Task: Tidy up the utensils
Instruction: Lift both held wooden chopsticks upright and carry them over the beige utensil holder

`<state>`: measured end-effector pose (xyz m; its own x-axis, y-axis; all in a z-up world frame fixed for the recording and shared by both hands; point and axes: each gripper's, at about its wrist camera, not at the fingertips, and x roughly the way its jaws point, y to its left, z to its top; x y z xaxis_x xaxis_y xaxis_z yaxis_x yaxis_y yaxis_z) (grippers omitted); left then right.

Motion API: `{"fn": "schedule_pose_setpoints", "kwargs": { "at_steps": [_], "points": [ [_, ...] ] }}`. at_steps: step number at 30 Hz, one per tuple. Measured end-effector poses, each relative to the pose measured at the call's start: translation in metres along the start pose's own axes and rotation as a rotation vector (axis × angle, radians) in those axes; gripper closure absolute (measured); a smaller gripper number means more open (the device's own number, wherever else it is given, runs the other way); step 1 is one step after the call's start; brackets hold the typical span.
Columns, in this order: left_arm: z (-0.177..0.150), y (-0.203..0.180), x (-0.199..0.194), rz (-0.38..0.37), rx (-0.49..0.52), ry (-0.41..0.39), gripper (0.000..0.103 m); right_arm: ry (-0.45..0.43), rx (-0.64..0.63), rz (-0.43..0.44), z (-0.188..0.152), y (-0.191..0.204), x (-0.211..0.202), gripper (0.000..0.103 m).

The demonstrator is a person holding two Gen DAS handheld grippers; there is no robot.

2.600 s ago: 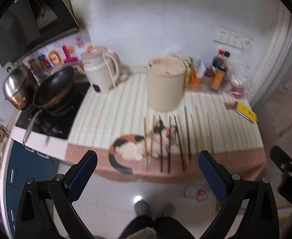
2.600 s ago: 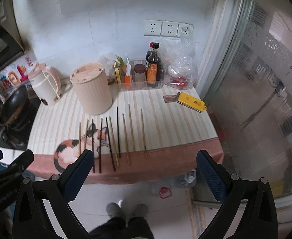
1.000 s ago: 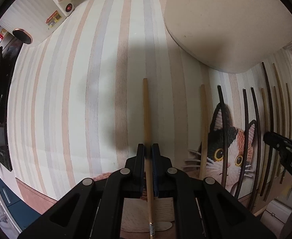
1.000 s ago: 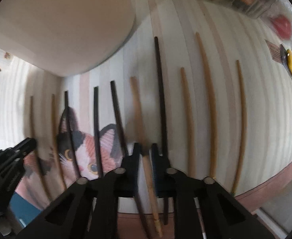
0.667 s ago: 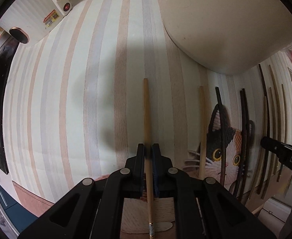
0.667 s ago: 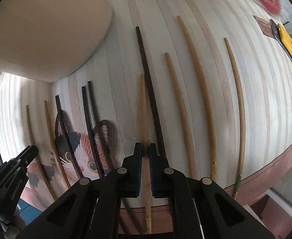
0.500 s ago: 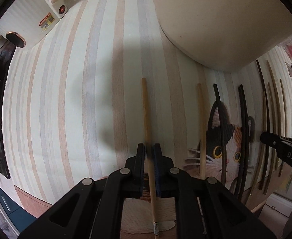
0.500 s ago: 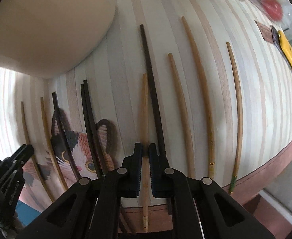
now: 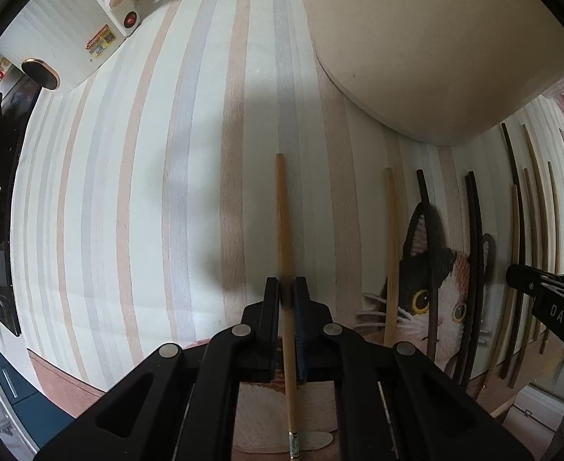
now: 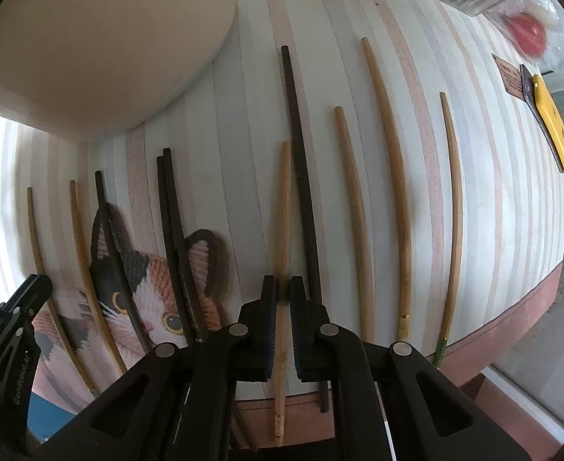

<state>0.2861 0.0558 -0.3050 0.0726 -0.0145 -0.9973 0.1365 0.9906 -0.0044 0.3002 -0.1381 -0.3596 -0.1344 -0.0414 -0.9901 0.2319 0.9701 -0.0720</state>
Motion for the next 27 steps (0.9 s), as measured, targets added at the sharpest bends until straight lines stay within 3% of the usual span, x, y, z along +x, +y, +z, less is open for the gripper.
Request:
{"fn": "schedule_pose_setpoints", "kwargs": {
  "at_steps": [4,8,18,27],
  "points": [
    [0.002,-0.002,-0.002,0.02,-0.037,-0.005,0.099,-0.014,0.003,0.015,0.0,0.001,-0.002,0.096],
    [-0.006,0.003,-0.025,0.049,-0.041,-0.065,0.099,-0.056,0.015,0.081,-0.007,-0.004,-0.008,0.096],
    [-0.021,0.009,-0.1,0.092,-0.136,-0.234,0.099,-0.289,-0.063,0.172,-0.025,0.0,-0.074,0.096],
    [-0.016,0.01,-0.142,0.101,-0.186,-0.349,0.099,-0.434,-0.106,0.182,-0.033,-0.022,-0.132,0.096]
  ]
}}
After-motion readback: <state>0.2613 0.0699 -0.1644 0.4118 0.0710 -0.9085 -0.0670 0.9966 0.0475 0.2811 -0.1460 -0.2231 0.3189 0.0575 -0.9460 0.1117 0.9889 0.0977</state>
